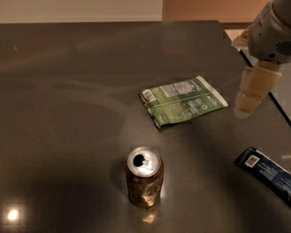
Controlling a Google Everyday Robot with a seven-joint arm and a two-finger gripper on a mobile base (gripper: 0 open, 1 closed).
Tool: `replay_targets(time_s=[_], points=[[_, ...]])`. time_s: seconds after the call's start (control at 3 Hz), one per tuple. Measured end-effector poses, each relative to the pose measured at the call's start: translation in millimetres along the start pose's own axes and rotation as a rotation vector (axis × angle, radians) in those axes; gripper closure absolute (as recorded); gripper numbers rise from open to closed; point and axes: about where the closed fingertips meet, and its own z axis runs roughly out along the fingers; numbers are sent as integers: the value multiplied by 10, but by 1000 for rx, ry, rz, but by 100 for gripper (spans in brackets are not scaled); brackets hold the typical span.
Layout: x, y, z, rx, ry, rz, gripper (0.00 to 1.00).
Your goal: Move green jalapeno chip bag near rxbar blueberry
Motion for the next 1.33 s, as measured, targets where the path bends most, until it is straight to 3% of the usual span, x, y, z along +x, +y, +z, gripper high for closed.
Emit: replay_targets(time_s=[1.33], points=[[-261, -533, 780, -51, -21, -123, 0]])
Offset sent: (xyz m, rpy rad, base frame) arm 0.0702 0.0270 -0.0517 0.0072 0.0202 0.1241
